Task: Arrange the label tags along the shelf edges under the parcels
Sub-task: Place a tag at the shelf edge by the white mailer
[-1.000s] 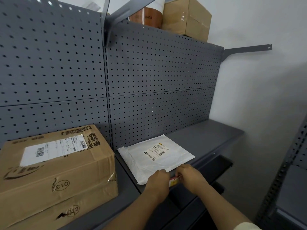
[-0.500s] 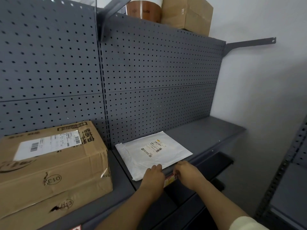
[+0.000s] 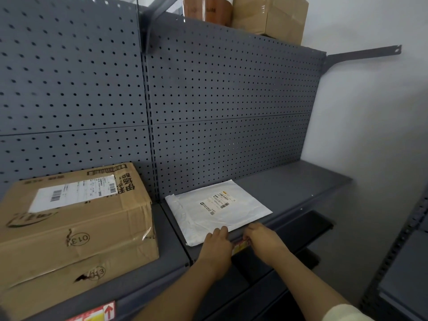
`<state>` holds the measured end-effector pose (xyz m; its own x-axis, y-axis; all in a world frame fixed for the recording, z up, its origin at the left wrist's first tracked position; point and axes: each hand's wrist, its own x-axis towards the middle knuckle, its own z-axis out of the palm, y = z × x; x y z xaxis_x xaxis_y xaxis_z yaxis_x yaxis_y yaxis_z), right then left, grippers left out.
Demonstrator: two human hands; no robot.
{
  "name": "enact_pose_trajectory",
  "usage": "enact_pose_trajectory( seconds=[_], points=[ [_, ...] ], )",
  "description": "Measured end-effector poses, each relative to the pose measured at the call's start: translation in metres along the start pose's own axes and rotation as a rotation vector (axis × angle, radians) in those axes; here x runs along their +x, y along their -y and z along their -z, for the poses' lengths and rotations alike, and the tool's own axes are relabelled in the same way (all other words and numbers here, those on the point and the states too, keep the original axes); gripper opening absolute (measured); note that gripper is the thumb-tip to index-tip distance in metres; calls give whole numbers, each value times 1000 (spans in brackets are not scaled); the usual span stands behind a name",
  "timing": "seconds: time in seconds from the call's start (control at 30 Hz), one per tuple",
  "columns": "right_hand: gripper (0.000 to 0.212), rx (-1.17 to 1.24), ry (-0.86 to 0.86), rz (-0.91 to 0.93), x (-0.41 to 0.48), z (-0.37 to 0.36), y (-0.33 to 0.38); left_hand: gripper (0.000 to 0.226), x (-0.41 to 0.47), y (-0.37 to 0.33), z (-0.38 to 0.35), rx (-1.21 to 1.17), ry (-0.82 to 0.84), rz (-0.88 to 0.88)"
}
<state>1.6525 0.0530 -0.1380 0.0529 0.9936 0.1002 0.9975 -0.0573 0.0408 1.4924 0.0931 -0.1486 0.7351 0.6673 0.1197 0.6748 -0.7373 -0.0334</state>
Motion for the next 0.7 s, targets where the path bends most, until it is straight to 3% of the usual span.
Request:
enact_pose_trajectory(
  seconds=[0.3,0.43,0.57,0.7],
  points=[
    [41,-89,-11,18,-6,-3,21,47,-16,-3,2,54,-17,11],
    [33,24,-64,40,-6,-9,72,43,-38,15,0,-25,-73,61],
    [19,221,-233,25,-11,-13,129,38,-70,49,6,-8,-105,133],
    [18,284,-266,142,-13,-12,169,40,-107,83,19,35,-100,223]
  ],
)
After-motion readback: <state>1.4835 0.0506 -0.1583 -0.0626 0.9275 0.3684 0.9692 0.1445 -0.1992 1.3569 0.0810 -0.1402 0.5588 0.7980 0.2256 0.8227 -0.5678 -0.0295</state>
